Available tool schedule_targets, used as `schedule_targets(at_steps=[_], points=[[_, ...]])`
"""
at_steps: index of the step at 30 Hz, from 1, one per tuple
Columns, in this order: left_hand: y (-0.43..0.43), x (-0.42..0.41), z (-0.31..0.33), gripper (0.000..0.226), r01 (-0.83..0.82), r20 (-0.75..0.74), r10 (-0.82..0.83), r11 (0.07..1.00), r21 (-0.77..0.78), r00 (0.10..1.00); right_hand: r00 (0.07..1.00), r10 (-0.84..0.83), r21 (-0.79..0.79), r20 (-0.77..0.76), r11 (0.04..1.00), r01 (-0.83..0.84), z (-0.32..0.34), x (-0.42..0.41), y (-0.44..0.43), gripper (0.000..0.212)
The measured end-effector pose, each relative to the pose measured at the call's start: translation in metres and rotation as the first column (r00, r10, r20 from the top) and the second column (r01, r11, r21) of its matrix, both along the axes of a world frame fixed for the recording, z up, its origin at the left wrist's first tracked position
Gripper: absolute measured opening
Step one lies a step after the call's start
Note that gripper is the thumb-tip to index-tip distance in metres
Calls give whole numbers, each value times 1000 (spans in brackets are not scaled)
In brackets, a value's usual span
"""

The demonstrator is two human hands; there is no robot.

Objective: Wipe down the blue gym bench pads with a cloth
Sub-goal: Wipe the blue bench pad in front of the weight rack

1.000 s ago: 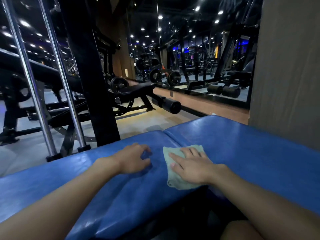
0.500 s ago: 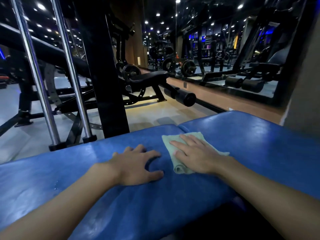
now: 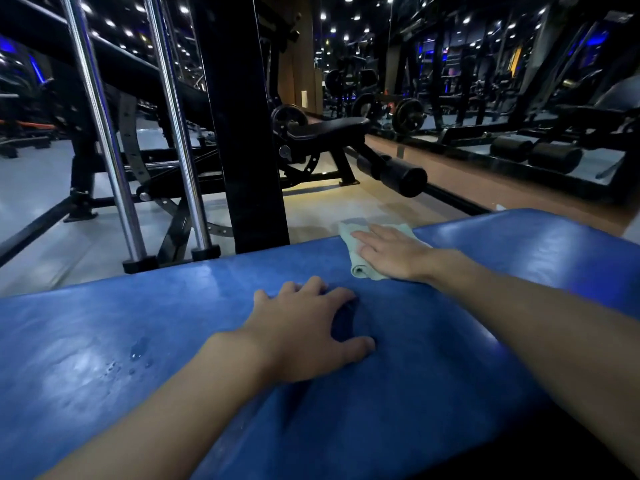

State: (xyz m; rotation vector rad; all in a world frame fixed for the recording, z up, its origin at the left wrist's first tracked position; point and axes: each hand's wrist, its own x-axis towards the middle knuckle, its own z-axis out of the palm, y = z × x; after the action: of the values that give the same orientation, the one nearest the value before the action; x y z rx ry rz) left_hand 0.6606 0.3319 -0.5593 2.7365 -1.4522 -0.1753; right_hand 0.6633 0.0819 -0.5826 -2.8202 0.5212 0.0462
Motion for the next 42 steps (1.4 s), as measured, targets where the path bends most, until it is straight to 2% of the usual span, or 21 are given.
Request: schedule_targets(at_steps=[3, 6, 11, 13, 18, 23, 27, 32, 36, 42], points=[[3, -3, 0, 67, 7, -7, -7, 999, -49, 1000, 1000, 18, -33, -16, 999, -19, 3, -47, 18, 53], [8, -6, -1, 65, 12, -3, -12, 997, -71, 1000, 995, 85, -159, -48, 983, -91, 1, -102, 38, 58], [10, -8, 5, 64, -31, 10, 32, 995, -93, 999, 997, 78, -211, -5, 974, -78, -5, -176, 63, 103], [11, -7, 6, 66, -36, 26, 38, 997, -64, 999, 997, 69, -213, -27, 974, -73, -6, -191, 69, 111], [16, 0, 0, 70, -23, 28, 22, 999, 26, 999, 999, 50, -166, -21, 985, -52, 0, -169, 66, 87], [22, 11, -2, 72, -40, 41, 41, 999, -24, 998, 998, 65, -185, -23, 980, -68, -7, -96, 36, 85], [27, 23, -2, 84, -63, 63, 60, 997, 48, 996, 1000, 3, -146, -14, 989, -5, -3, -29, 21, 54], [21, 22, -2, 72, -56, 94, 50, 996, 65, 994, 999, -13, -120, -38, 993, 8, 5, 26, 14, 54], [25, 19, -5, 72, -68, 78, 65, 997, 37, 995, 999, -11, -113, -48, 994, 6, 3, 16, 19, 55], [30, 10, 1, 78, -96, 16, 96, 995, -2, 995, 998, 38, -152, -59, 987, -47, 0, -68, 50, 52]])
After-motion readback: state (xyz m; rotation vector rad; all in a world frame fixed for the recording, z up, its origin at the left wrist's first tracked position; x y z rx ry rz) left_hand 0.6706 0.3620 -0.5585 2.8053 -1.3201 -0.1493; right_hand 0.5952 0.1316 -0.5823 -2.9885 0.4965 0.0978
